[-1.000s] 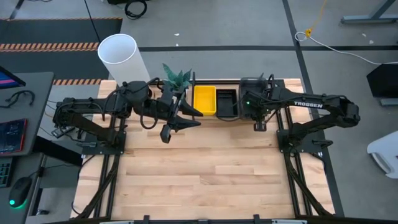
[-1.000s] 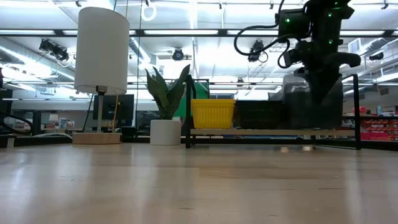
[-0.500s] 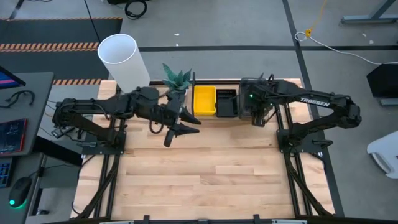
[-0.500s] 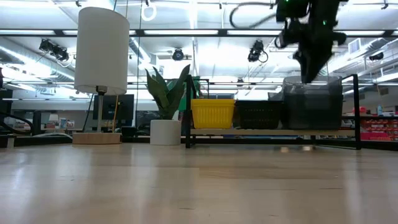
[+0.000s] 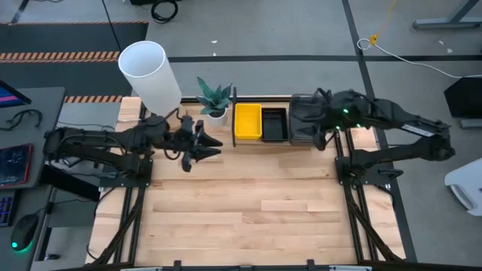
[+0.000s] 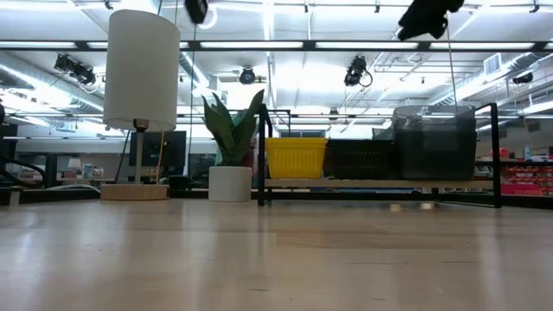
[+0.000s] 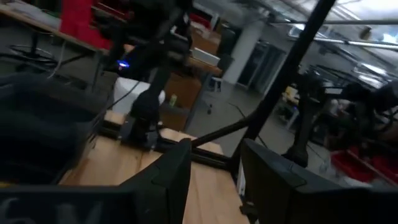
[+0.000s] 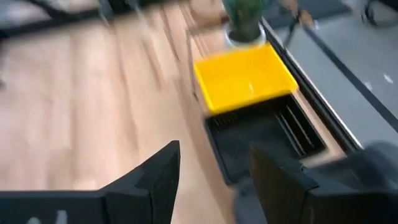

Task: Stack baskets on shelf by color
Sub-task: Return to Home Position

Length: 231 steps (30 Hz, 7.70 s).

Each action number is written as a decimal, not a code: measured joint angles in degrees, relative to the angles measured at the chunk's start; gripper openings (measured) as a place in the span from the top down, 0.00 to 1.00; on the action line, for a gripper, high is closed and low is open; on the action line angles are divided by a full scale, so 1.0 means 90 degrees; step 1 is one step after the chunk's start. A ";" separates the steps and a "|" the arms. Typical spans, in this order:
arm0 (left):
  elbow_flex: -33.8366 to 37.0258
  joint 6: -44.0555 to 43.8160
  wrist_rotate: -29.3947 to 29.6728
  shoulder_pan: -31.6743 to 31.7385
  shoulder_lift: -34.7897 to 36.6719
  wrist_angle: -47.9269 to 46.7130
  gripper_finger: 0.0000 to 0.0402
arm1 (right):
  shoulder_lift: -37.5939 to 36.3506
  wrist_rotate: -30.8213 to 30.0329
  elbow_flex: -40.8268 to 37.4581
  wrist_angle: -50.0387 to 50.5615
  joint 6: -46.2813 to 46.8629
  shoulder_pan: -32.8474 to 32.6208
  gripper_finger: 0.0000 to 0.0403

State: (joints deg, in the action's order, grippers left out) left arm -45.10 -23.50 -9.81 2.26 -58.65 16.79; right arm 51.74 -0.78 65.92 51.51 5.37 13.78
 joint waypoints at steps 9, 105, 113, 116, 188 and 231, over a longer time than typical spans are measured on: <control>0.1801 -0.0658 0.0457 0.0163 0.1216 0.1124 0.63 | -0.1657 0.0000 -0.1838 -0.1580 0.1439 -0.0613 0.55; 0.4956 -0.1475 0.2471 0.0153 0.3560 -0.0521 0.63 | -0.4511 -0.0126 -0.7282 -0.5860 0.0427 -0.1931 0.99; 0.4956 -0.1475 0.2469 0.0153 0.3560 -0.0519 0.63 | -0.4511 -0.0126 -0.7282 -0.5860 0.0430 -0.1931 0.99; 0.4956 -0.1478 0.2468 0.0153 0.3560 -0.0519 0.63 | -0.4511 -0.0125 -0.7282 -0.5860 0.0430 -0.1931 0.99; 0.4956 -0.1478 0.2468 0.0151 0.3560 -0.0516 0.63 | -0.4511 -0.0123 -0.7282 -0.5862 0.0435 -0.1929 0.99; 0.4958 -0.1477 0.2468 0.0151 0.3560 -0.0517 0.63 | -0.4511 -0.0122 -0.7282 -0.5862 0.0434 -0.1929 0.99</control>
State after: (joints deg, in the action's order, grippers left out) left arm -0.47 -36.79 12.40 3.62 -26.61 12.14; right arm 11.14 -1.87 0.38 -1.25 9.27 -3.58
